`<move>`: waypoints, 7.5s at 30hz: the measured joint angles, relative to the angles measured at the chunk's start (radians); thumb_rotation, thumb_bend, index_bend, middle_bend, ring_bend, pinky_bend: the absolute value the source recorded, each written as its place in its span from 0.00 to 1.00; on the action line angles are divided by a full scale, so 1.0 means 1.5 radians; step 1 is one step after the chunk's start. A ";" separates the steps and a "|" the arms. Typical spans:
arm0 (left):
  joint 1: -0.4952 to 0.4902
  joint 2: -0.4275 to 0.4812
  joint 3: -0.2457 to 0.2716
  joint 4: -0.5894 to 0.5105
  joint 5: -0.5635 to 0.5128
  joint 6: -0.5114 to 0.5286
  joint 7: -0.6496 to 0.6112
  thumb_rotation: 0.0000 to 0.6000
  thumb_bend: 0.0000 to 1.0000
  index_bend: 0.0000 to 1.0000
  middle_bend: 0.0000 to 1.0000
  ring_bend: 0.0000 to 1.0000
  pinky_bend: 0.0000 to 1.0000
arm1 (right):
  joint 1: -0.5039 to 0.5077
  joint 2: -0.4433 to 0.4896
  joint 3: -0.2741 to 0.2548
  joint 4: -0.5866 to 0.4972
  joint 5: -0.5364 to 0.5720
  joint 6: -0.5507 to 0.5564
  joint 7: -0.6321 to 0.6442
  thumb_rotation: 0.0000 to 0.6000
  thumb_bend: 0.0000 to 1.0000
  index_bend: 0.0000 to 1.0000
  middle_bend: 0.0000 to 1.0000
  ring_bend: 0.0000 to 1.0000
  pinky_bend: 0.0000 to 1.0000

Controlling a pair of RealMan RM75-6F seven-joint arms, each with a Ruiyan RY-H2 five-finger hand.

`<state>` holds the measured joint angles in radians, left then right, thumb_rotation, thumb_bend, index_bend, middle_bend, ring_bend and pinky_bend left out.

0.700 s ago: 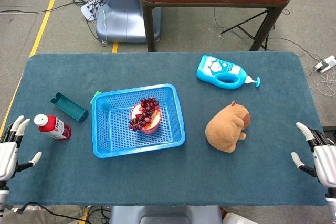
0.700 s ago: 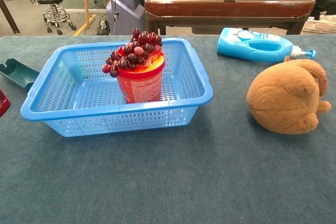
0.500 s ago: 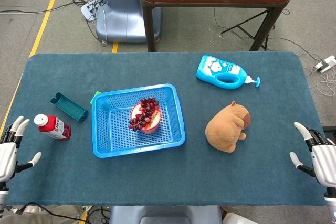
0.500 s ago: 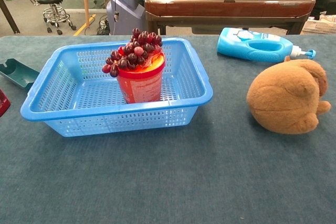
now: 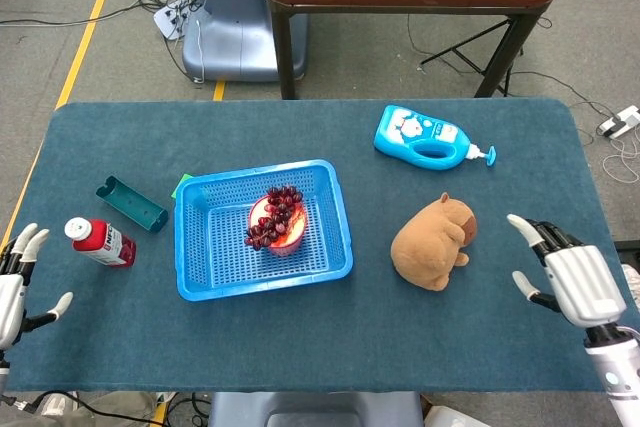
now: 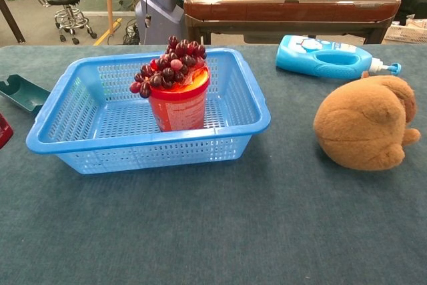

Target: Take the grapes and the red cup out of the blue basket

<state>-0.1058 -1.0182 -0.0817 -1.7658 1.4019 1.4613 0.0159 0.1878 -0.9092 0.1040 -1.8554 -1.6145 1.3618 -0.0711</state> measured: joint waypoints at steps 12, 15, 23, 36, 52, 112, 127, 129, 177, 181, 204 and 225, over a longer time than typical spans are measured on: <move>0.007 0.007 0.003 -0.007 0.014 0.012 -0.007 1.00 0.28 0.00 0.00 0.00 0.20 | 0.265 0.001 0.104 -0.067 0.108 -0.290 -0.075 1.00 0.28 0.11 0.12 0.12 0.38; 0.008 0.011 0.004 -0.010 0.017 0.013 -0.003 1.00 0.28 0.00 0.00 0.00 0.20 | 0.333 -0.038 0.124 -0.056 0.157 -0.343 -0.112 1.00 0.28 0.11 0.12 0.12 0.36; 0.008 0.014 0.003 -0.020 0.020 0.015 0.005 1.00 0.28 0.00 0.00 0.00 0.20 | 0.480 -0.182 0.140 0.035 0.278 -0.423 -0.220 1.00 0.28 0.11 0.12 0.12 0.35; 0.010 0.012 0.002 -0.019 0.014 0.017 0.006 1.00 0.28 0.00 0.00 0.00 0.20 | 0.631 -0.325 0.126 0.168 0.409 -0.464 -0.314 1.00 0.27 0.11 0.12 0.12 0.33; 0.021 0.013 0.002 -0.006 0.006 0.025 -0.013 1.00 0.28 0.00 0.00 0.00 0.20 | 0.770 -0.372 0.057 0.235 0.584 -0.471 -0.448 1.00 0.28 0.15 0.12 0.10 0.28; 0.025 0.006 0.003 -0.004 0.026 0.033 -0.007 1.00 0.28 0.00 0.00 0.00 0.20 | 0.559 -0.234 -0.003 0.307 0.587 -0.419 -0.258 1.00 0.01 0.00 0.00 0.00 0.19; 0.028 0.006 0.003 0.001 0.022 0.033 -0.016 1.00 0.28 0.00 0.00 0.00 0.20 | 0.541 -0.245 0.098 0.199 0.396 -0.461 0.027 1.00 0.00 0.00 0.00 0.00 0.19; 0.029 0.006 0.003 0.002 0.020 0.033 -0.018 1.00 0.28 0.00 0.00 0.00 0.20 | 0.545 -0.271 0.105 0.204 0.379 -0.474 0.057 1.00 0.00 0.00 0.00 0.00 0.19; 0.042 0.009 0.003 0.023 0.002 0.031 -0.042 1.00 0.28 0.00 0.00 0.00 0.20 | 0.607 -0.581 0.147 0.508 0.248 -0.486 0.327 1.00 0.34 0.45 0.35 0.30 0.49; 0.040 0.008 0.002 0.024 0.001 0.028 -0.041 1.00 0.28 0.00 0.00 0.00 0.20 | 0.604 -0.578 0.152 0.502 0.234 -0.474 0.349 1.00 0.34 0.47 0.35 0.30 0.50; 0.022 0.007 -0.003 0.014 0.015 0.015 -0.025 1.00 0.28 0.00 0.00 0.00 0.20 | 0.503 -0.286 0.221 0.291 0.270 -0.368 0.326 1.00 0.33 0.47 0.35 0.31 0.50; 0.017 0.006 0.003 -0.001 0.025 0.014 -0.006 1.00 0.28 0.00 0.00 0.00 0.19 | 0.474 -0.385 0.160 0.503 0.325 -0.434 0.356 1.00 0.30 0.47 0.33 0.31 0.50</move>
<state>-0.0805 -1.0095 -0.0773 -1.7671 1.4393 1.4826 0.0069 0.8995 -1.4862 0.3441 -1.1005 -1.1266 0.7110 0.4631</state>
